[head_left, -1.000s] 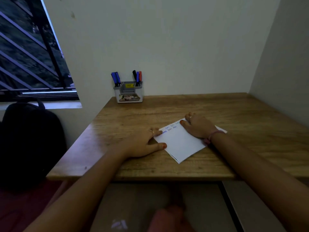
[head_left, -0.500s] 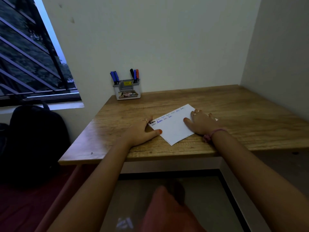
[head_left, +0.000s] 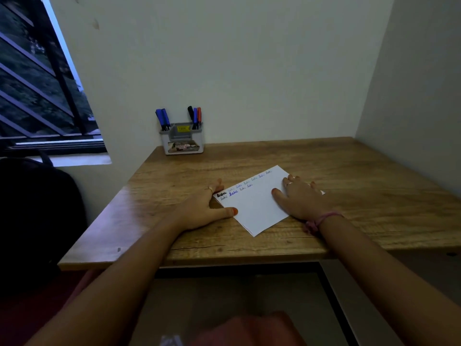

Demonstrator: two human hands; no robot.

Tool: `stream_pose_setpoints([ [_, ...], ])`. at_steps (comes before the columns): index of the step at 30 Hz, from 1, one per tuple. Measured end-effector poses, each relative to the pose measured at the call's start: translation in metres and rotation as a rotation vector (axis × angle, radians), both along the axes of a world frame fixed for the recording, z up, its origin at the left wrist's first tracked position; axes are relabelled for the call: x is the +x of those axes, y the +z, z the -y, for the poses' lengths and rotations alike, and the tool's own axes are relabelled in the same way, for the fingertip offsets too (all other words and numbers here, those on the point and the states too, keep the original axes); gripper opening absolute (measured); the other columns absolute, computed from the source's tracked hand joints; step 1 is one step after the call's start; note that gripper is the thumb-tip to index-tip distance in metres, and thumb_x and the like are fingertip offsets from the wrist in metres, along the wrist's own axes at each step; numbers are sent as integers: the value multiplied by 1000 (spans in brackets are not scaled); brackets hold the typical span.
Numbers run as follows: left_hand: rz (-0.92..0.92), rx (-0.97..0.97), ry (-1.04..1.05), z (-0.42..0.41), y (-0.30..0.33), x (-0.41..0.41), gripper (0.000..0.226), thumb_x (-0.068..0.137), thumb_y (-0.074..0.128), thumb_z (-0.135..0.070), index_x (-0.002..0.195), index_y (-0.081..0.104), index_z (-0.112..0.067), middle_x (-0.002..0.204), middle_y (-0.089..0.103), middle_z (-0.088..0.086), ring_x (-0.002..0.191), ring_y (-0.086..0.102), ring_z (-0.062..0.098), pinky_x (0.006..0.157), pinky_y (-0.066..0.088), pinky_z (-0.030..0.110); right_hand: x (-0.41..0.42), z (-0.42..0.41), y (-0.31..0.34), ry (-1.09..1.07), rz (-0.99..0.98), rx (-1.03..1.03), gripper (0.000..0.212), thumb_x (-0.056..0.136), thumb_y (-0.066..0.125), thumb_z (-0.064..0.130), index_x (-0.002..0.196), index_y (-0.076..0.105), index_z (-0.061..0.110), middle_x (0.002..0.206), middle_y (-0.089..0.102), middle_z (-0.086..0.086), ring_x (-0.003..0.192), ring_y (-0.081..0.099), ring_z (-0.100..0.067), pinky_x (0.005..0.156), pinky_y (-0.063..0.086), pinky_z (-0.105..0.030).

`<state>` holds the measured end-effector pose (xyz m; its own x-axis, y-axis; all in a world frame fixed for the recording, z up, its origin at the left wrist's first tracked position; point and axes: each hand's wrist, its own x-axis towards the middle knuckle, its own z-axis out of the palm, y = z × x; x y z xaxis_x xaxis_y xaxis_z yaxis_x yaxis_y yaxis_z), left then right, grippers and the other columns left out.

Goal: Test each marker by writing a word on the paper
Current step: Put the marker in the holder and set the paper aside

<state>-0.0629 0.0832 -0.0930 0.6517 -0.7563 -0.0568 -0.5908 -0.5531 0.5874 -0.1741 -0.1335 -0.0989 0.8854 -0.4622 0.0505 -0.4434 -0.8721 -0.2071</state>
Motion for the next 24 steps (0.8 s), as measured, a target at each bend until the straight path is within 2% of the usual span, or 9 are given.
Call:
stream_pose_setpoints([
  [5, 58, 140, -60, 5, 5, 11, 100, 67, 51, -75, 147, 9, -33, 152, 27, -9, 132, 35, 15, 107, 35, 35, -2, -1, -2, 70, 89, 68, 55, 99, 28, 39, 146, 21, 10, 158, 14, -6, 145, 8, -17, 117, -1, -45],
  [8, 194, 193, -96, 6, -1, 10, 90, 77, 42, -74, 147, 4, -34, 153, 23, -10, 133, 33, 12, 107, 34, 36, -3, -2, -7, 135, 82, 71, 59, 98, 26, 46, 148, 16, 17, 158, 10, 1, 145, 5, -10, 116, -5, -38],
  [10, 251, 204, -92, 7, -6, 11, 89, 78, 34, -76, 147, -3, -34, 155, 11, -13, 139, 22, 10, 114, 26, 38, -2, -1, -9, 143, 53, 83, 61, 96, 23, 50, 149, 11, 22, 158, 6, 7, 144, 1, -5, 116, -7, -33],
  [12, 288, 184, -79, 4, -11, 9, 90, 75, 26, -78, 146, -10, -35, 154, -3, -19, 142, 3, 3, 117, 10, 32, -5, -2, -8, 137, 43, 87, 64, 93, 16, 57, 148, 6, 26, 156, 0, 13, 142, -4, 0, 115, -9, -29],
  [14, 287, 162, -35, 2, -12, 11, 89, 75, 20, -78, 144, -17, -36, 146, -20, -25, 135, -17, -5, 110, -6, 20, -3, -2, -7, 133, 40, 75, 72, 84, 3, 66, 147, 2, 30, 152, -6, 18, 139, -8, 4, 113, -11, -26],
  [16, 256, 159, 18, 0, -10, 9, 89, 74, 18, -77, 142, -20, -34, 143, -27, -23, 131, -27, -6, 104, -14, 16, -2, -4, -5, 119, 19, 84, 76, 79, -2, 66, 146, -1, 31, 150, -9, 19, 139, -10, 4, 111, -12, -25],
  [18, 234, 149, 66, 0, -9, 8, 91, 74, 17, -78, 142, -19, -30, 145, -27, -18, 132, -28, -3, 103, -18, 16, -3, -6, -3, 102, 12, 92, 72, 84, 3, 63, 147, 3, 29, 152, -4, 16, 140, -6, 2, 113, -9, -27],
  [21, 203, 153, 80, 3, -3, 7, 96, 76, 19, -78, 147, -8, -20, 152, -18, -9, 140, -20, 5, 110, -15, 25, -4, -8, 1, 91, -8, 93, 67, 91, 14, 57, 148, 16, 21, 154, 12, 6, 143, 7, -6, 117, 1, -34],
  [24, 161, 199, 78, 7, 5, 8, 95, 79, 21, -75, 148, -3, -15, 154, -14, -4, 140, -17, 7, 110, -17, 27, -3, -8, 7, 97, -49, 115, 66, 93, 19, 53, 148, 20, 16, 155, 19, 0, 144, 11, -11, 117, 1, -35],
])
